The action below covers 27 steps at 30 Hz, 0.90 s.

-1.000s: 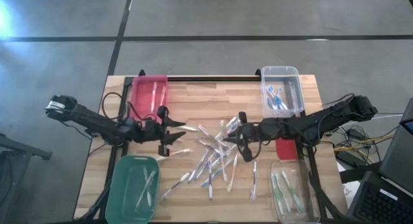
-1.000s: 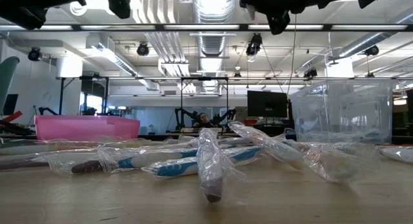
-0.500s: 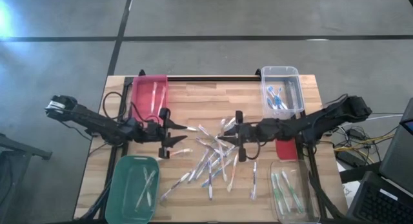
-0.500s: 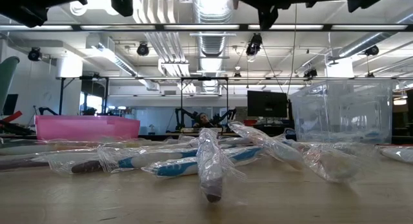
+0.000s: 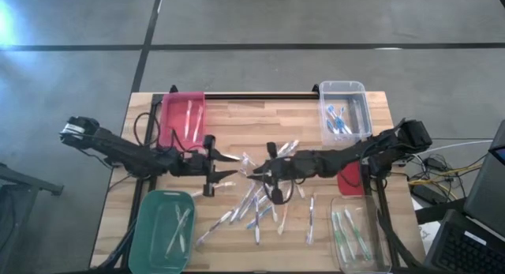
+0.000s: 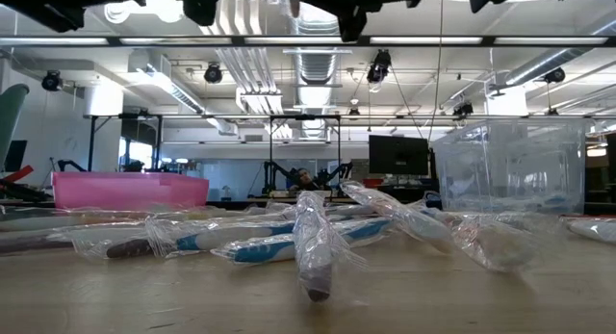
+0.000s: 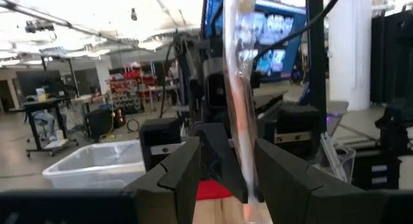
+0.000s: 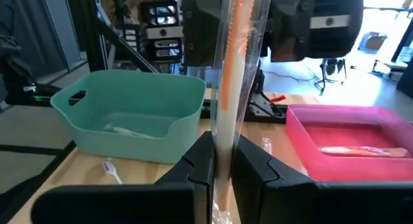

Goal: Pick & Place Toothbrushes
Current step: Put the orange toothbrush into the pink bin

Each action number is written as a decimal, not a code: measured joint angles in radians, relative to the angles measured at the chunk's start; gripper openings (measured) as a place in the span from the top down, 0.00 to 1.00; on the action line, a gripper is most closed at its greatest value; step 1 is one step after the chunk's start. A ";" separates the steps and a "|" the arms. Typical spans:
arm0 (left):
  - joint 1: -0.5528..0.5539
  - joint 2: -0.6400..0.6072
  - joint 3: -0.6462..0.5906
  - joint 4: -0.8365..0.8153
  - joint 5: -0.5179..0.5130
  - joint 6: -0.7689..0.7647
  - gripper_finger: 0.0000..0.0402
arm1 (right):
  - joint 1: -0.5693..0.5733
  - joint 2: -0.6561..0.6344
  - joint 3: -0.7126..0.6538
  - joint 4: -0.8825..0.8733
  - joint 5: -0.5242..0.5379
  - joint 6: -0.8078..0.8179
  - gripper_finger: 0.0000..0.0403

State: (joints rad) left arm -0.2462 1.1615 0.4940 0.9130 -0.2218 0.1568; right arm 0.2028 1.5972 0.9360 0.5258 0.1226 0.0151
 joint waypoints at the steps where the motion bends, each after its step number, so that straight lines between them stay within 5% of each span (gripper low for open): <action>1: 0.000 0.015 0.022 -0.012 0.001 0.001 0.62 | 0.000 0.007 0.011 -0.004 0.000 0.000 0.93; 11: 0.000 0.130 0.128 -0.060 0.045 0.030 0.62 | 0.000 0.039 0.074 -0.037 0.000 -0.029 0.93; 27: -0.004 0.126 0.130 -0.053 0.057 0.060 0.70 | -0.001 0.040 0.063 -0.043 0.008 -0.035 0.93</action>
State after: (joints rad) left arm -0.2498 1.2877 0.6243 0.8604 -0.1653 0.2165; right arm 0.2020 1.6367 0.9993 0.4828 0.1303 -0.0202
